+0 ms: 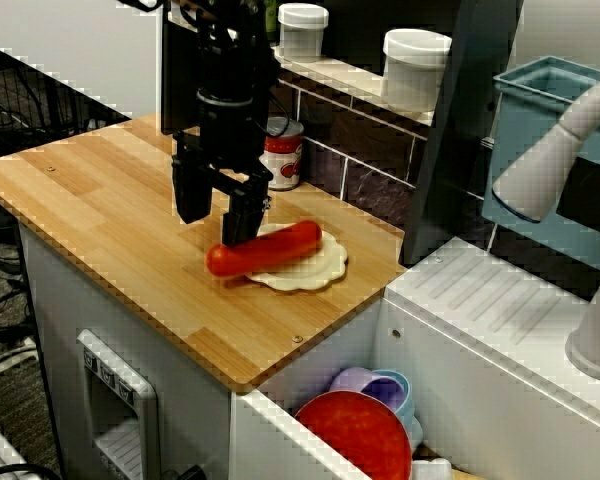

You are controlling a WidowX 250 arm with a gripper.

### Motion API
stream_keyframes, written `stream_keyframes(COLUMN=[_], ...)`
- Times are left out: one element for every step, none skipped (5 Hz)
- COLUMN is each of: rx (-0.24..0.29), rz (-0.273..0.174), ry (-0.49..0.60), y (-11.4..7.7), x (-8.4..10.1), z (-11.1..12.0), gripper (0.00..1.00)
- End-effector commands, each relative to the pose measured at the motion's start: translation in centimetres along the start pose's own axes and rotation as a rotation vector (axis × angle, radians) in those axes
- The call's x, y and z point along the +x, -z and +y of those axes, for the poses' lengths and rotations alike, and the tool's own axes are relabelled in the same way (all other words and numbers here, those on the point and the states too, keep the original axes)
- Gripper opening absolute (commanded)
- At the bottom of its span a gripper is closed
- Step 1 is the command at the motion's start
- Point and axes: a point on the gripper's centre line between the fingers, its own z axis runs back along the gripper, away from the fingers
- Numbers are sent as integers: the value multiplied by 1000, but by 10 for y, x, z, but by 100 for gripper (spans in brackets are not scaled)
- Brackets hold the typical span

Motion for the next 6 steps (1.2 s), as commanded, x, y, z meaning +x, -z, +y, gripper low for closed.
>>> stream_keyframes(rx=[-27, -36, -59, -57, -54, -56], rz=[-61, -50, -52, -83, -131, -146], ry=[-8, -11, -6, 16, 44, 48], y=[-23, -25, -27, -26, -25, -23], x=[0, 0, 1, 0, 1, 5], z=[-6, -8, -9, -14, -19, -23], gripper=[100, 100, 100, 100, 100, 100])
